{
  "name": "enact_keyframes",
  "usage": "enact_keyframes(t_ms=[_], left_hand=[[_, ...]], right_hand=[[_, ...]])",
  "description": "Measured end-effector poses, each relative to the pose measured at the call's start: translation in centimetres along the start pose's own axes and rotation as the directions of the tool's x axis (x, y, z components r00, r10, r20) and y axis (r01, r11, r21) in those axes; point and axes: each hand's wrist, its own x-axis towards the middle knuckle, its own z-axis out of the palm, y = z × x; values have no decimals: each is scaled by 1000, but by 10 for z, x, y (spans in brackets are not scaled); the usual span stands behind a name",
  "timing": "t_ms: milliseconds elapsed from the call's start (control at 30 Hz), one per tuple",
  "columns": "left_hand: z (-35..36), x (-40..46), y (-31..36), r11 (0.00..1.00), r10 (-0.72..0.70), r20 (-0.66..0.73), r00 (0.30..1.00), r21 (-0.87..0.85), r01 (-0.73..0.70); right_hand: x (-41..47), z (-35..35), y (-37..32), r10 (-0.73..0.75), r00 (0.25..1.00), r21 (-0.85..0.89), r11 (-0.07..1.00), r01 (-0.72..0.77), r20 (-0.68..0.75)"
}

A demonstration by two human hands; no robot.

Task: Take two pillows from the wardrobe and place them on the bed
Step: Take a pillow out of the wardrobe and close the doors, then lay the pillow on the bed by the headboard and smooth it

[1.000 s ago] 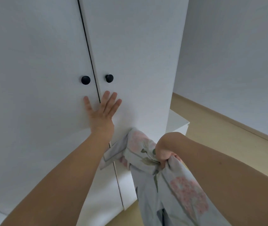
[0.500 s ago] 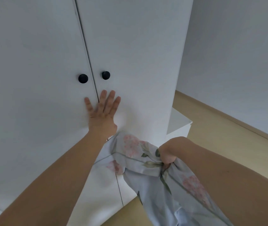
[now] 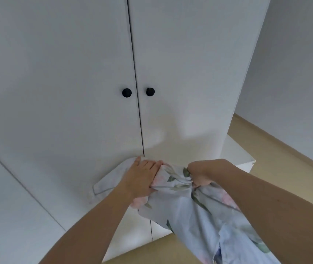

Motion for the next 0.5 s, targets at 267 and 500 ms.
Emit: enact_keyframes(t_ms=[267, 500], left_hand=[[-31, -111, -48, 926, -377, 60, 924, 5, 377], [-42, -299, -60, 663, -748, 151, 647, 129, 737]], right_hand=[[31, -45, -93, -334, 941, -25, 943, 333, -60], [27, -58, -275, -637, 770, -161, 764, 625, -36]])
